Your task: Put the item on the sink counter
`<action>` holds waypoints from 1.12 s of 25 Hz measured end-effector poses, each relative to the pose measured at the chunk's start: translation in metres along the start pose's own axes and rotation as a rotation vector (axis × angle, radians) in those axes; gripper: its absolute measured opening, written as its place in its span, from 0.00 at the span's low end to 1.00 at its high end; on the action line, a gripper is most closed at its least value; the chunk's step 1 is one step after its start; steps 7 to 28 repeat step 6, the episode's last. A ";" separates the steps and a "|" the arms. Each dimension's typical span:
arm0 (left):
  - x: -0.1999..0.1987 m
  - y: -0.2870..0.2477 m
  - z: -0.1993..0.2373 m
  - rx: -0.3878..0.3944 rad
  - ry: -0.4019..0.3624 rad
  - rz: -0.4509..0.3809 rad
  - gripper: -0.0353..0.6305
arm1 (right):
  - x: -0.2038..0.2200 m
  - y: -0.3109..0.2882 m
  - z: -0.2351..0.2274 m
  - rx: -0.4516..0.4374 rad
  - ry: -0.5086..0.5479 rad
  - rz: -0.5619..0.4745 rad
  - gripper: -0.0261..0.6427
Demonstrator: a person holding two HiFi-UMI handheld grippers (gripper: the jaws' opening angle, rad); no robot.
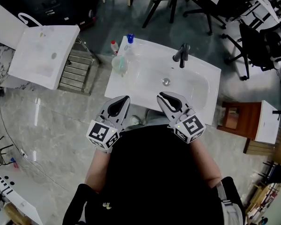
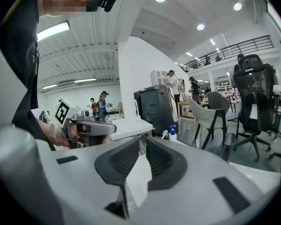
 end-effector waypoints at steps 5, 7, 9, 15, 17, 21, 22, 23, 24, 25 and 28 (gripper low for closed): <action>0.004 0.000 -0.002 -0.008 -0.025 0.016 0.09 | 0.000 0.002 0.000 0.004 0.000 0.002 0.14; 0.004 0.000 -0.003 -0.006 -0.027 0.014 0.09 | 0.001 0.002 0.001 0.004 0.000 0.002 0.14; 0.004 0.000 -0.003 -0.006 -0.027 0.014 0.09 | 0.001 0.002 0.001 0.004 0.000 0.002 0.14; 0.004 0.000 -0.003 -0.006 -0.027 0.014 0.09 | 0.001 0.002 0.001 0.004 0.000 0.002 0.14; 0.004 0.000 -0.003 -0.006 -0.027 0.014 0.09 | 0.001 0.002 0.001 0.004 0.000 0.002 0.14; 0.004 0.000 -0.003 -0.006 -0.027 0.014 0.09 | 0.001 0.002 0.001 0.004 0.000 0.002 0.14; 0.004 0.000 -0.003 -0.006 -0.027 0.014 0.09 | 0.001 0.002 0.001 0.004 0.000 0.002 0.14; 0.004 0.000 -0.003 -0.006 -0.027 0.014 0.09 | 0.001 0.002 0.001 0.004 0.000 0.002 0.14; 0.004 0.000 -0.003 -0.006 -0.027 0.014 0.09 | 0.001 0.002 0.001 0.004 0.000 0.002 0.14; 0.004 0.000 -0.003 -0.006 -0.027 0.014 0.09 | 0.001 0.002 0.001 0.004 0.000 0.002 0.14; 0.004 0.000 -0.003 -0.006 -0.027 0.014 0.09 | 0.001 0.002 0.001 0.004 0.000 0.002 0.14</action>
Point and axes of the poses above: the fingertips, and each gripper's own axes: y backward along the fingers, z to its left, x out of its underside, the point moved 4 cm from there along y, backward along the fingers, and after that the axes turned 7 degrees about -y, right-handed, at the moved point
